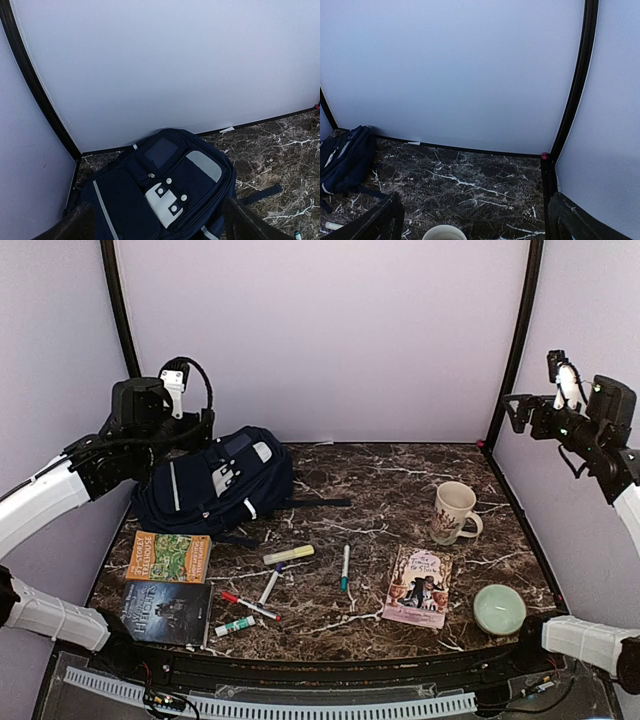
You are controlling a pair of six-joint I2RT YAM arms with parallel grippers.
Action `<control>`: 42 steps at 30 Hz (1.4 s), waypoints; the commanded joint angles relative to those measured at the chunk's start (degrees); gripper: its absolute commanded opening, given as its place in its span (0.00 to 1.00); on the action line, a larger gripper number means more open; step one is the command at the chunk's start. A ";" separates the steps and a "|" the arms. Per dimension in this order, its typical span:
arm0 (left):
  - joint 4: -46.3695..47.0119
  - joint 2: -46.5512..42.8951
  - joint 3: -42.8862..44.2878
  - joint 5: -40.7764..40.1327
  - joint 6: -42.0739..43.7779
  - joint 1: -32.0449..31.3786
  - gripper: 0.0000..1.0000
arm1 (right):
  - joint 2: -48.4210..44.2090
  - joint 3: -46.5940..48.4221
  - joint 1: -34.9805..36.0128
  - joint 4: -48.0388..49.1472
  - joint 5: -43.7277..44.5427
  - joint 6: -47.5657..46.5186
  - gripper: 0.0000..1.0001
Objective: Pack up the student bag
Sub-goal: Move the pen to the center of the board.
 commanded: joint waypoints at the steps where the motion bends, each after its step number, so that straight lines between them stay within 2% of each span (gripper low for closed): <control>1: 3.68 0.58 -4.10 11.41 -0.29 5.64 0.89 | 3.19 -4.03 -0.62 3.77 -0.94 -0.25 1.00; 8: 1.71 5.64 -5.61 21.09 -0.68 6.83 0.85 | 9.33 -11.67 -1.34 6.57 -9.69 -3.31 1.00; 17: 1.28 20.56 -1.32 29.07 -5.72 -2.16 0.81 | 12.19 -21.22 -1.94 11.33 -18.80 -6.05 0.98; 21: 0.35 31.92 6.23 29.57 -7.12 -8.13 0.80 | 12.30 -23.17 -2.13 12.47 -21.15 -6.76 0.98; 25: -4.16 46.05 19.23 28.10 -6.69 -13.67 0.81 | 12.17 -24.47 -2.28 14.00 -23.12 -7.43 0.98; 31: -9.98 60.43 34.51 25.89 -7.91 -18.19 0.88 | 11.58 -24.54 -2.40 14.48 -24.93 -8.54 0.98; 36: -11.39 64.51 37.04 25.61 -8.34 -19.09 0.90 | 11.63 -23.97 -2.53 14.12 -26.25 -9.26 0.98; 42: -13.10 65.61 35.83 24.51 -7.58 -19.10 0.90 | 11.82 -23.57 -2.53 14.04 -27.00 -9.54 0.98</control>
